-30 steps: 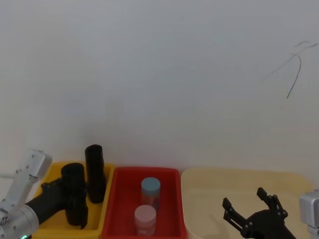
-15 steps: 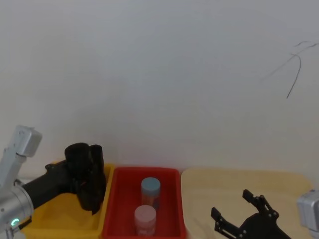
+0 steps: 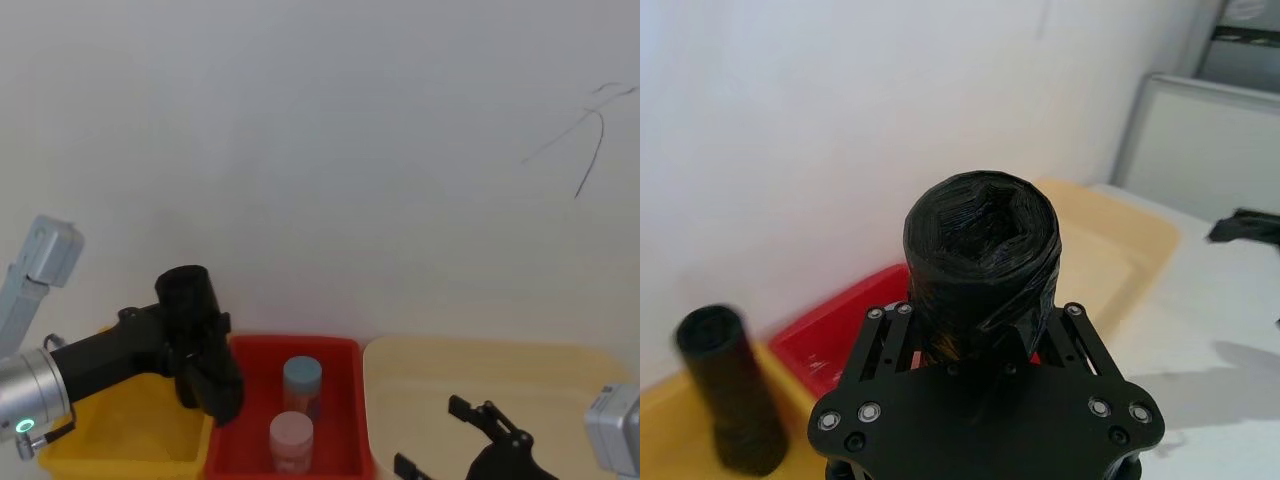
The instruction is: Pick up the garbage bag with the one hand and transfer it to the other hand.
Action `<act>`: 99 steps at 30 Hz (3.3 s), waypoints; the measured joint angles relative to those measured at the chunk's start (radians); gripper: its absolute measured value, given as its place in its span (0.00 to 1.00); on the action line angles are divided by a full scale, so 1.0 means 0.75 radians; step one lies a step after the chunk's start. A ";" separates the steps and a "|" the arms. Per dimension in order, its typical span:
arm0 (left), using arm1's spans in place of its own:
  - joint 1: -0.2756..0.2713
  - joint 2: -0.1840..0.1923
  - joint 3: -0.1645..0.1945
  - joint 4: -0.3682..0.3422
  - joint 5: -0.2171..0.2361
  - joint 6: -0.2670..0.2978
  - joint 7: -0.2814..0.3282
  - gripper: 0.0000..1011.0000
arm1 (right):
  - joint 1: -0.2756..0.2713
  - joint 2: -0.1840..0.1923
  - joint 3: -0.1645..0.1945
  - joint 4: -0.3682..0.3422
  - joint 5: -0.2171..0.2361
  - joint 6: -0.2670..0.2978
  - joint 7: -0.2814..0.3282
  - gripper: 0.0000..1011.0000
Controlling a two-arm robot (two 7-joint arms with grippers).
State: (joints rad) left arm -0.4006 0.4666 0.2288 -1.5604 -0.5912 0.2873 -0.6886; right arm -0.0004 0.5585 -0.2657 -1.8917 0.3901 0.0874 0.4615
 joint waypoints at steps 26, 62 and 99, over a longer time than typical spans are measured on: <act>-0.093 0.028 0.159 -0.086 -0.150 0.131 -0.313 0.46 | 0.193 0.124 -0.148 -0.002 0.040 0.091 0.299 0.99; -0.203 -0.013 0.332 -0.024 -0.168 0.123 -0.454 0.46 | 0.342 0.056 -0.246 0.086 0.124 0.194 0.319 0.99; -0.225 -0.023 0.364 -0.007 -0.184 0.119 -0.467 0.50 | 0.383 0.025 -0.282 0.126 0.166 0.209 0.317 0.53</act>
State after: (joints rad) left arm -0.5695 0.4493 0.5019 -1.5658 -0.7290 0.3769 -1.0392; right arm 0.2870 0.5769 -0.4774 -1.7974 0.5148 0.2445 0.6994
